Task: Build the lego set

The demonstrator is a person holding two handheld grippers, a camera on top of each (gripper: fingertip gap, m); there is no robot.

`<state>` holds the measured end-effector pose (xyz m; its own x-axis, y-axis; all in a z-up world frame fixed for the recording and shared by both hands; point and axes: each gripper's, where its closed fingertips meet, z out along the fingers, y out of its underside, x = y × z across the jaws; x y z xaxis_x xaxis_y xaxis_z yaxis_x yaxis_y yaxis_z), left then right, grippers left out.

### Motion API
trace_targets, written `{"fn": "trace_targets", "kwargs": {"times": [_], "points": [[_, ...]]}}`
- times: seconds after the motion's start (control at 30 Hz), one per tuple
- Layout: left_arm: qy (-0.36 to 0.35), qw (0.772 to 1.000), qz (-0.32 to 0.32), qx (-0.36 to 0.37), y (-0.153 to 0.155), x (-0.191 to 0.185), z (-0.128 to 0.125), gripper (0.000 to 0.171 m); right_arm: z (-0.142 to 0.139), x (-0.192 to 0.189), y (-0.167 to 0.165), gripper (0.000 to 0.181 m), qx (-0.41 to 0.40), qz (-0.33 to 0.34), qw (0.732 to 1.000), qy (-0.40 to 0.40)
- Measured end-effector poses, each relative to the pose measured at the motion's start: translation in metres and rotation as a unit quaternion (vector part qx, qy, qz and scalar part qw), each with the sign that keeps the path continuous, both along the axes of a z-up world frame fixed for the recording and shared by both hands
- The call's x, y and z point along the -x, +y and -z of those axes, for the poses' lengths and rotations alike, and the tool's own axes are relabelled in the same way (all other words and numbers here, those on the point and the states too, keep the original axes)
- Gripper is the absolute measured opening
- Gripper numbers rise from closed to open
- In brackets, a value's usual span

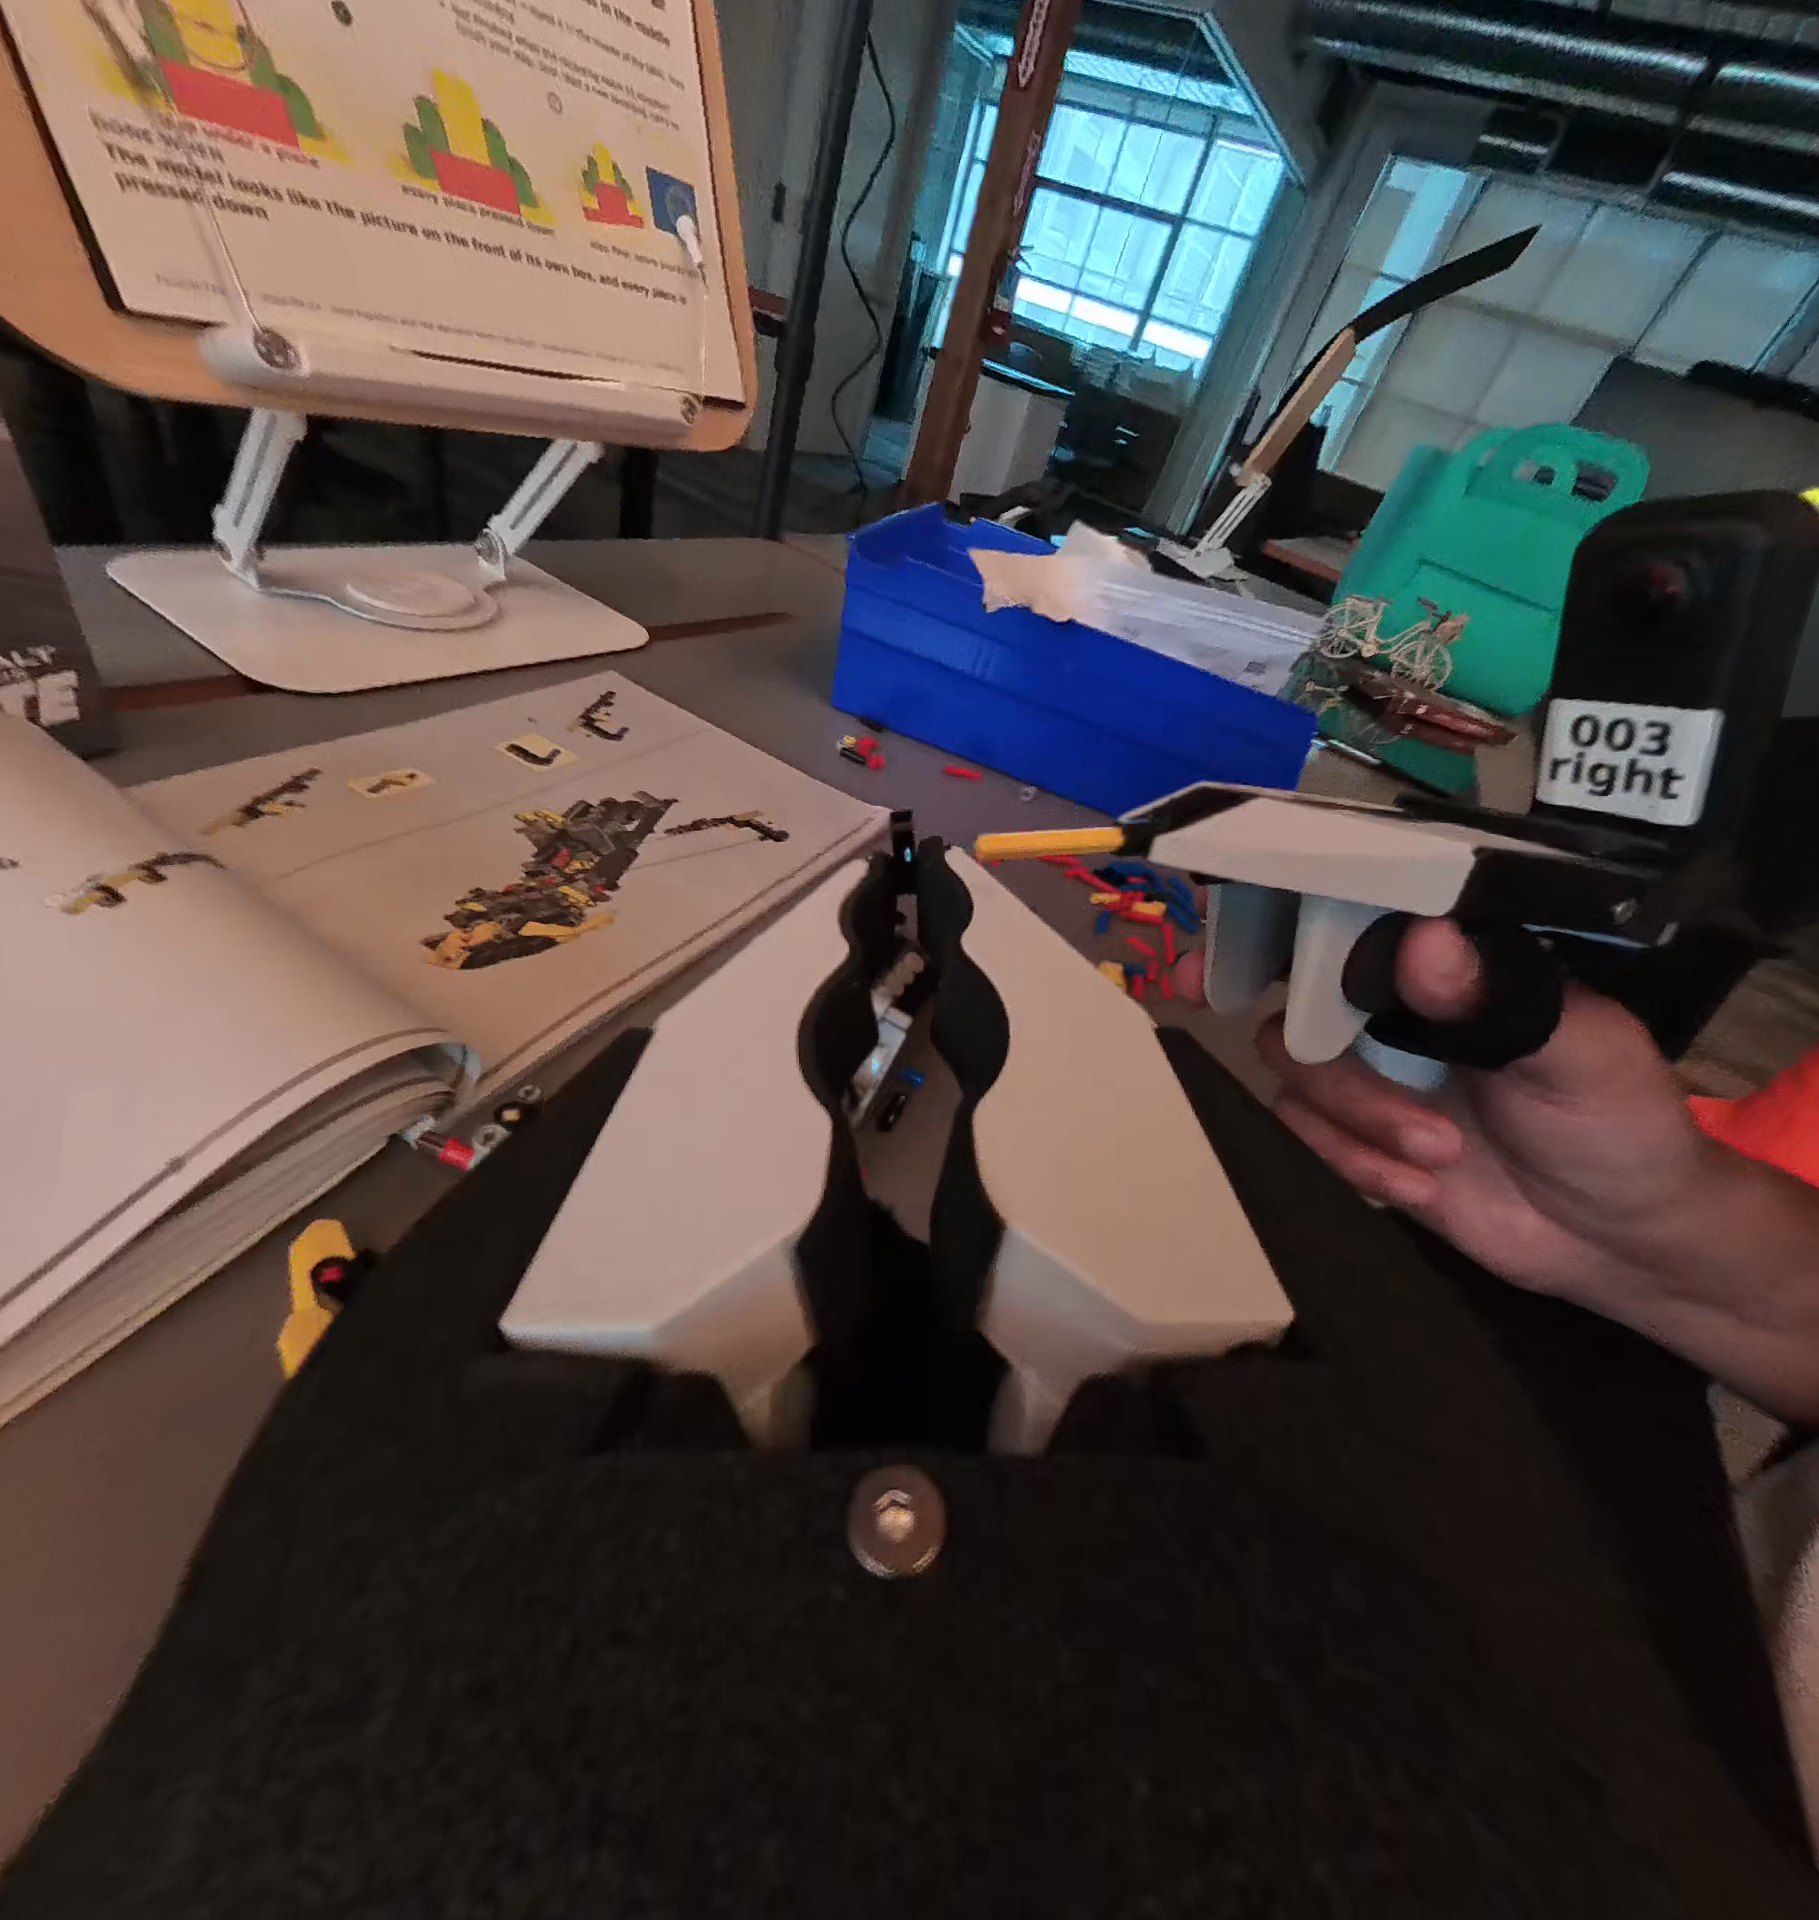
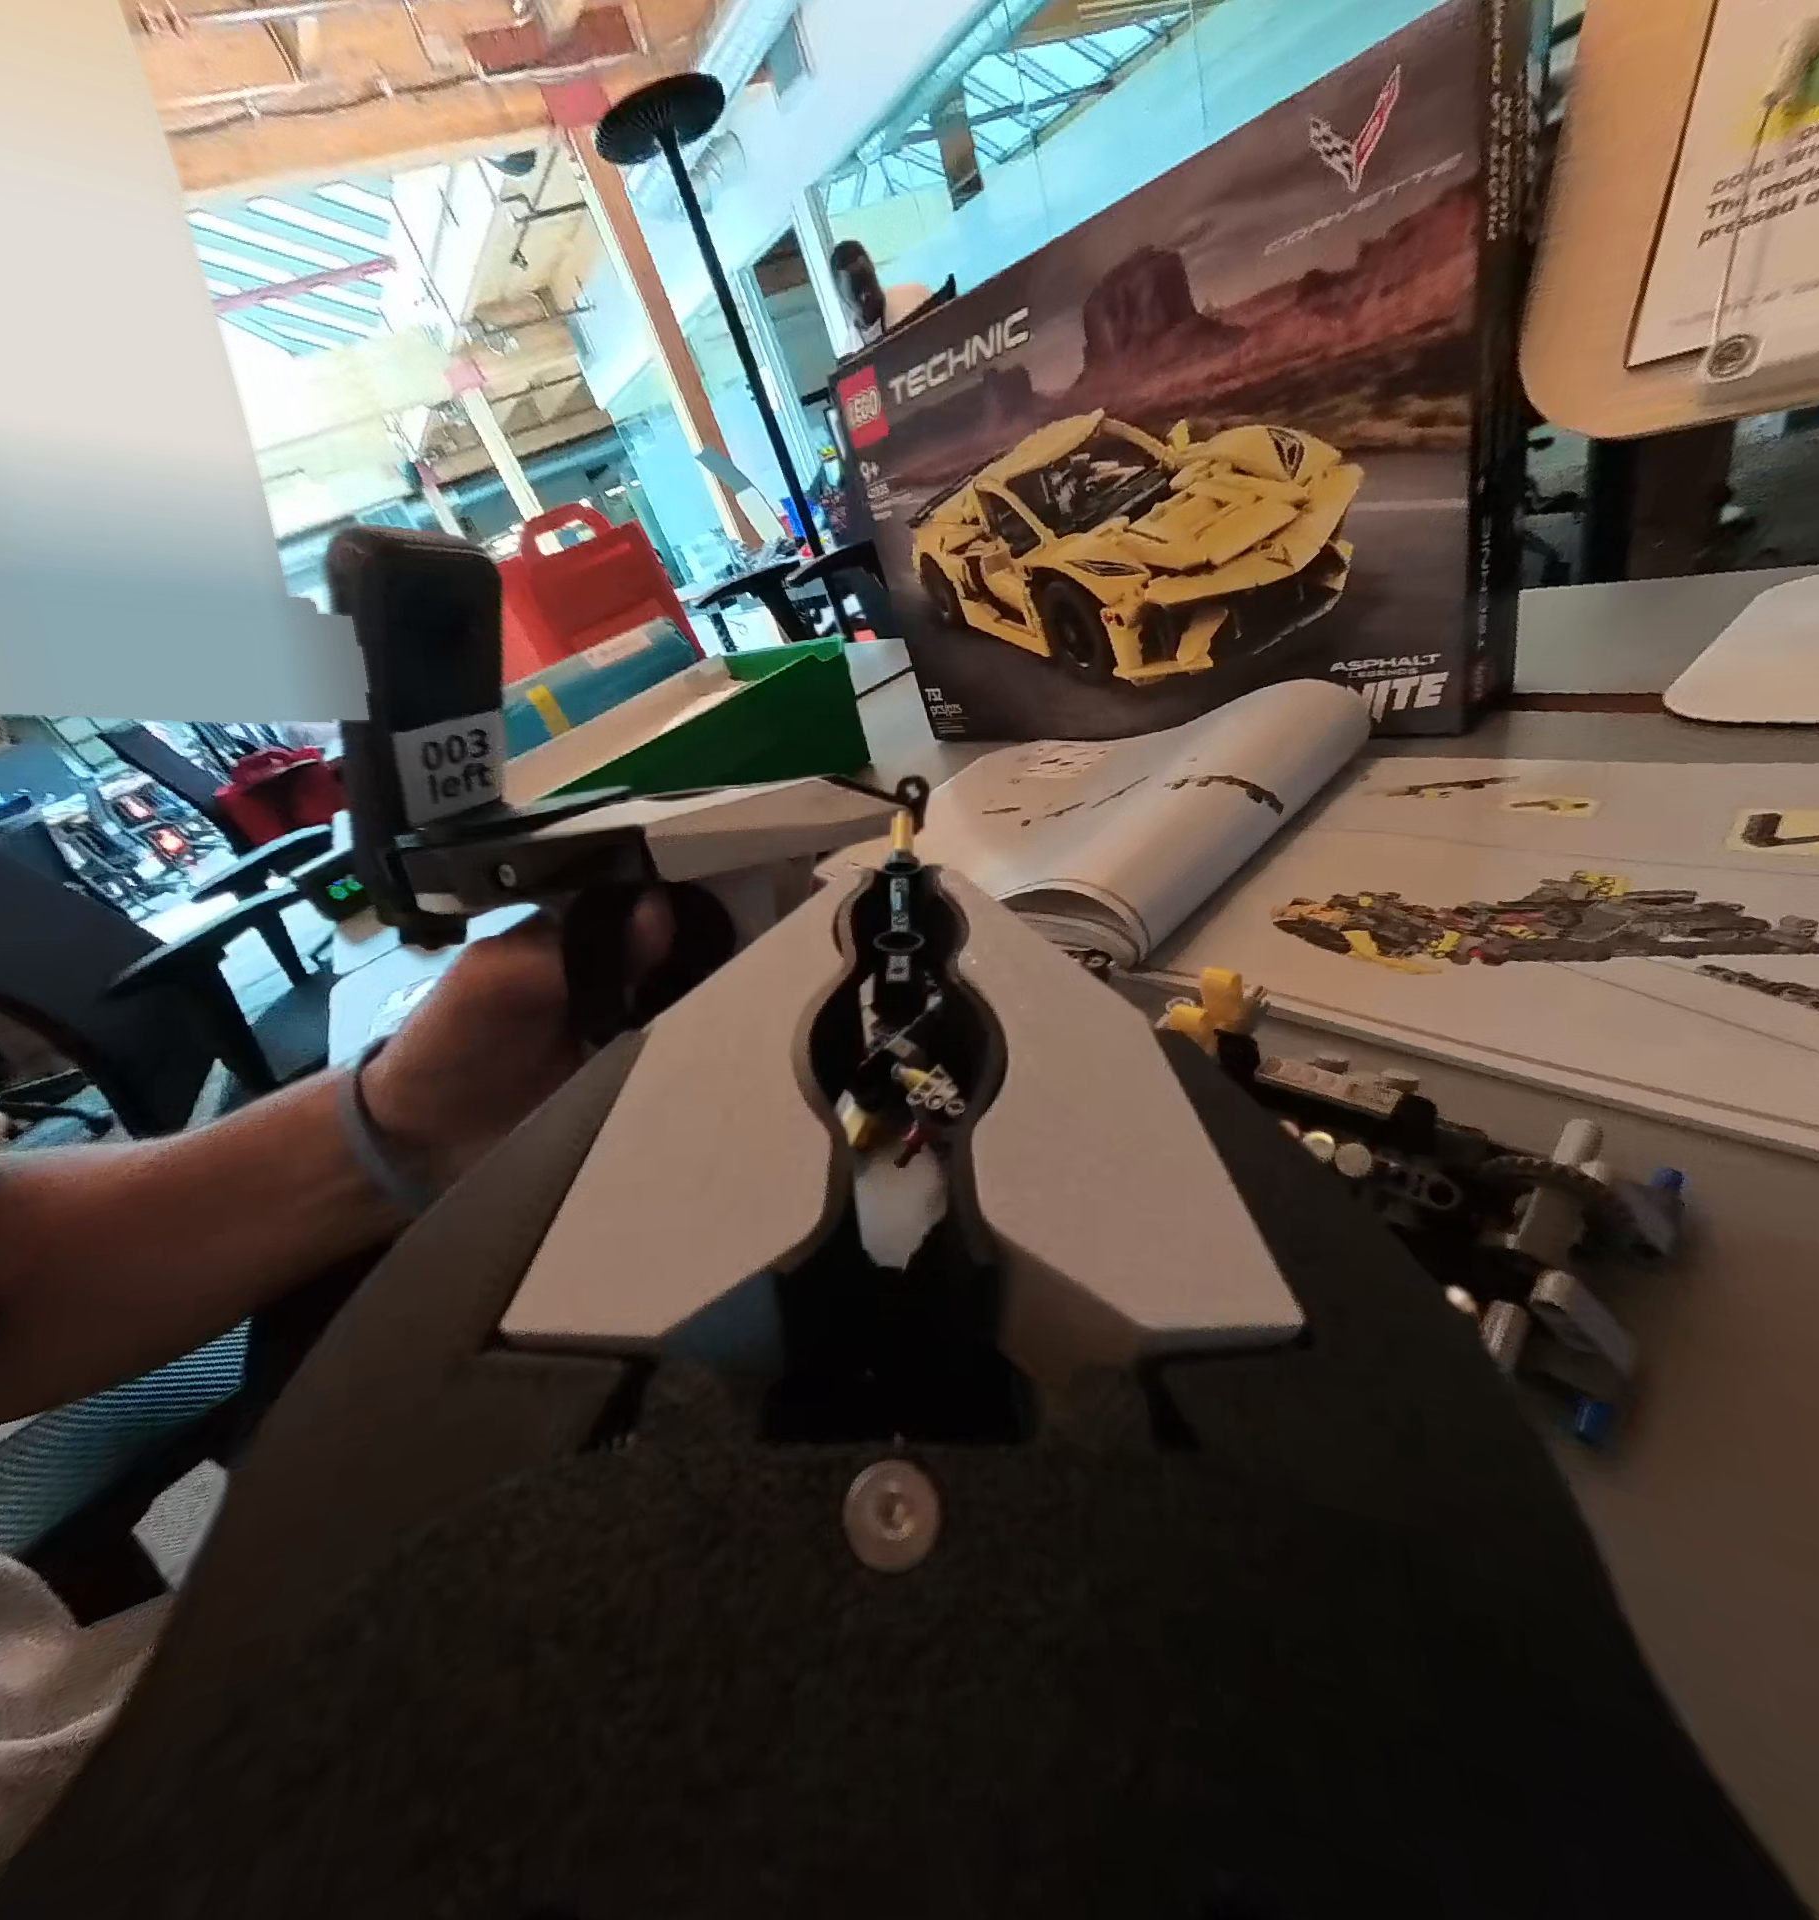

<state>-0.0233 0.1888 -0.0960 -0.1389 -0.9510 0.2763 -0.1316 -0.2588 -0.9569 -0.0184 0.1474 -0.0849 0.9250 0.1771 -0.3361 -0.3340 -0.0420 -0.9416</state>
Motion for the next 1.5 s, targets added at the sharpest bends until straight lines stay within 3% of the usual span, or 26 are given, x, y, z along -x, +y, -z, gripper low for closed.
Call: {"fn": "trace_targets", "kwargs": {"times": [0.57,0.77,1.0,1.23,1.37,1.5], "points": [[0.017,0.997,-0.037,-0.068,-0.007,-0.002,0.008,0.001,0.005,0.000,0.006,0.005,0.016,0.025,0.999,-0.026],[0.016,0.991,-0.068,-0.118,-0.006,-0.004,0.007,0.001,0.006,-0.002,0.006,0.006,0.009,0.026,0.999,0.018],[0.016,0.971,-0.098,-0.217,-0.005,-0.004,0.007,0.001,0.008,-0.004,0.006,0.005,-0.010,-0.018,0.989,0.147],[0.008,0.964,-0.097,-0.246,-0.010,-0.003,0.003,0.002,0.006,-0.004,0.004,0.006,-0.031,-0.034,0.987,0.156],[0.001,0.945,-0.084,-0.315,-0.010,-0.002,0.003,0.001,0.002,0.000,0.002,0.006,-0.024,-0.001,1.000,0.006],[-0.001,0.912,-0.056,-0.405,-0.011,0.004,0.007,0.001,0.009,0.000,0.001,0.005,-0.015,-0.064,0.988,0.138]]}}
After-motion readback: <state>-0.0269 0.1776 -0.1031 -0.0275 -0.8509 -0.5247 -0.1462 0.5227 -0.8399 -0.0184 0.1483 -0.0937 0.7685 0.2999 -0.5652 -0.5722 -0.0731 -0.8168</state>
